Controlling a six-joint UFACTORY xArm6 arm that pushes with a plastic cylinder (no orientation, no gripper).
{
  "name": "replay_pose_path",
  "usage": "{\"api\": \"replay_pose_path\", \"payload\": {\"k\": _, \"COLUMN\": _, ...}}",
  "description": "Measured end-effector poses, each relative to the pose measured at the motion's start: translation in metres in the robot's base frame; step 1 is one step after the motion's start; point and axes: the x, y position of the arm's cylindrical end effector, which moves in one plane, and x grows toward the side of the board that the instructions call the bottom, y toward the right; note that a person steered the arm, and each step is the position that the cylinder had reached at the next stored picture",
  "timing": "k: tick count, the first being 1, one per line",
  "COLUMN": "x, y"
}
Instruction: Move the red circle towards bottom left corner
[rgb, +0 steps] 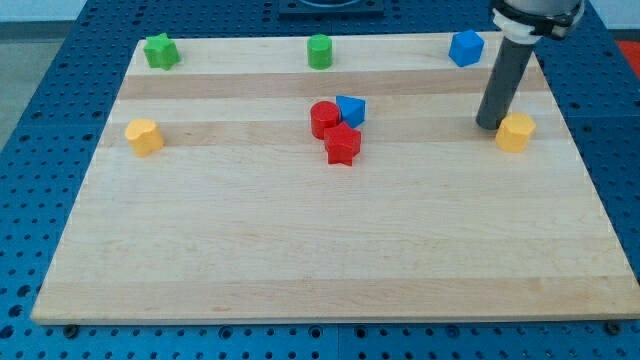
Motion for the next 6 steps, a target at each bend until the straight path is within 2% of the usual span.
{"api": "replay_pose_path", "payload": {"k": 1, "x": -0.008, "y": -0.002}}
{"api": "replay_pose_path", "payload": {"k": 3, "x": -0.019, "y": -0.064}}
{"api": "replay_pose_path", "payload": {"k": 6, "x": -0.017, "y": -0.075}}
